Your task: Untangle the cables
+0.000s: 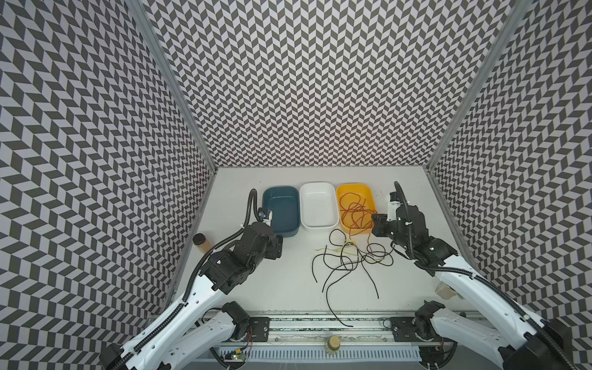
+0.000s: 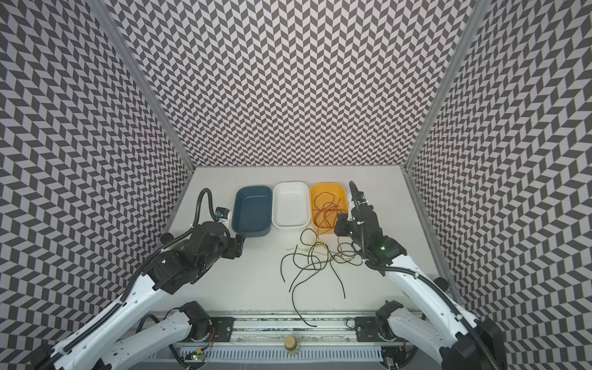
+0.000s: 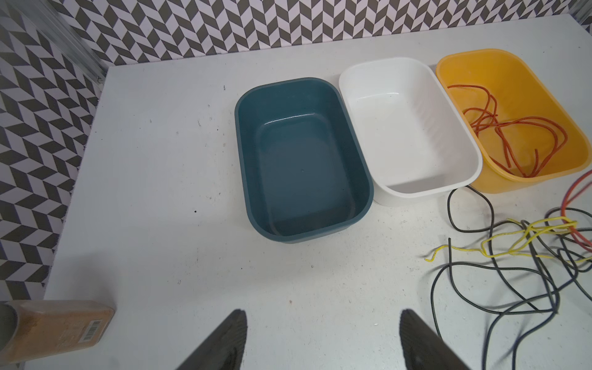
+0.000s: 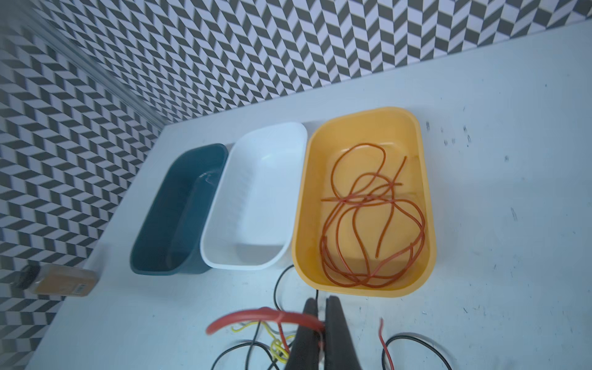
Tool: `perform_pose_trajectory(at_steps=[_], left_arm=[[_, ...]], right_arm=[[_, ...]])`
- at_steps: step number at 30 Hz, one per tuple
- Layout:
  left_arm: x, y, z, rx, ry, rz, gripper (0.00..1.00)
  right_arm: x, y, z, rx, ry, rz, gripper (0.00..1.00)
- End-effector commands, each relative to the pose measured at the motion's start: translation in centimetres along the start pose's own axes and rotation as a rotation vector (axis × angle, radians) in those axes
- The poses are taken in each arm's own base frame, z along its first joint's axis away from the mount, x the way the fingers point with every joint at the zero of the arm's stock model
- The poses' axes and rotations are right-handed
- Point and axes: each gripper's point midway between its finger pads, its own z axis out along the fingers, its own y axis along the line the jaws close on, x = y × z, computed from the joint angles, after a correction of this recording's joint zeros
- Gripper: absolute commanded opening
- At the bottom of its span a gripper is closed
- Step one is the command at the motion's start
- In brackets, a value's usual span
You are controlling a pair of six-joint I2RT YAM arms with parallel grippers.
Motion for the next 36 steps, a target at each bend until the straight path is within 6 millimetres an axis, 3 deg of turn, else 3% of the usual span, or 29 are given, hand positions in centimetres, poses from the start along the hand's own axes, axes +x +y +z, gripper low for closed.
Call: perform_pose_trajectory(at_steps=[1, 9, 16, 25, 31, 36], left_arm=[[-0.1, 0.2, 0.0, -0.006, -0.008, 0.001, 0.77], [0.0, 0.1, -0.1, 0.002, -0.007, 0.000, 0.77], [0.0, 0.1, -0.1, 0.006, -0.007, -0.001, 0.77], [0.2, -0.2, 0.0, 0.019, 0.002, 0.001, 0.77], [0.4, -0.4, 0.3, 0.026, 0.014, 0.004, 0.77], [0.5, -0.5, 0.4, 0.027, 0.022, 0.005, 0.77]], right_arm=[[-3.0, 1.9, -2.3, -0.028, -0.059, -0.032, 0.00], [-9.0, 6.9, -6.0, -0.118, -0.127, -0.091, 0.00], [-13.5, 9.4, -8.5, -0.164, -0.228, -0.121, 0.00], [-15.3, 13.6, -11.1, -0.341, -0.182, -0.072, 0.00], [-17.5, 16.6, -14.0, -0.467, -0.158, -0.048, 0.00], [-19.3, 17.5, -15.6, -0.481, -0.176, -0.073, 0.00]])
